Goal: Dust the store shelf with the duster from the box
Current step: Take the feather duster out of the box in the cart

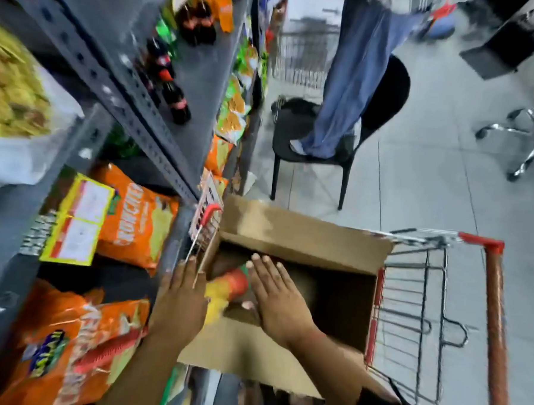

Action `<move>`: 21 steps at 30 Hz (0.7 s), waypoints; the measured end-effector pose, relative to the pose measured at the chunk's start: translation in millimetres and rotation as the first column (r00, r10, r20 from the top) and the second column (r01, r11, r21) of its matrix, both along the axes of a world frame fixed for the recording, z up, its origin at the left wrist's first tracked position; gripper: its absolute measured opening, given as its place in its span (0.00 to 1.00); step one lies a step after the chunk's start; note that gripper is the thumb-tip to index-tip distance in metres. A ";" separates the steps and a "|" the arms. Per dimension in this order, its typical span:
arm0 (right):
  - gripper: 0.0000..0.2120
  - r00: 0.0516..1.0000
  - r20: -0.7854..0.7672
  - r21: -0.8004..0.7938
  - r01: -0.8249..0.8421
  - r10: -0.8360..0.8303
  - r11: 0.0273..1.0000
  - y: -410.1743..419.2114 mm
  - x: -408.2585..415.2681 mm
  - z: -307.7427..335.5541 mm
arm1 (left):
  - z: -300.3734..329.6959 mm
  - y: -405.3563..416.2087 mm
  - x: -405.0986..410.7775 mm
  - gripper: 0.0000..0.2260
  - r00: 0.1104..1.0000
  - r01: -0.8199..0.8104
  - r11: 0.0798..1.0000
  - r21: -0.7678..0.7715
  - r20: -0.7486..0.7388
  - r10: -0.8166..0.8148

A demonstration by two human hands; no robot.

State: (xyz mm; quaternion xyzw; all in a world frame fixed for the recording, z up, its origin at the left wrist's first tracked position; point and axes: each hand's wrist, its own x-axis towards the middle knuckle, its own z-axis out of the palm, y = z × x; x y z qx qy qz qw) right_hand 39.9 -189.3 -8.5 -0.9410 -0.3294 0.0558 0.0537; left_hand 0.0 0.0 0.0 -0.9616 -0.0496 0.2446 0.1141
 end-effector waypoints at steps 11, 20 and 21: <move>0.29 0.990 -0.130 -0.042 -0.056 0.050 0.998 32.6 -16.8 -69.6 | -80.2 24.0 -23.6 0.17 0.982 -0.132 0.990 0.051 -0.129 0.138; 0.29 0.957 -0.273 0.049 -0.088 0.098 0.995 39.7 -25.3 -79.0 | -87.1 16.1 -14.7 0.15 0.967 -0.188 0.982 -0.012 -0.178 0.183; 0.29 0.957 -0.275 0.047 -0.088 0.097 0.995 38.8 -25.7 -78.0 | -85.5 15.0 -15.2 0.15 0.966 -0.190 0.982 -0.011 -0.183 0.184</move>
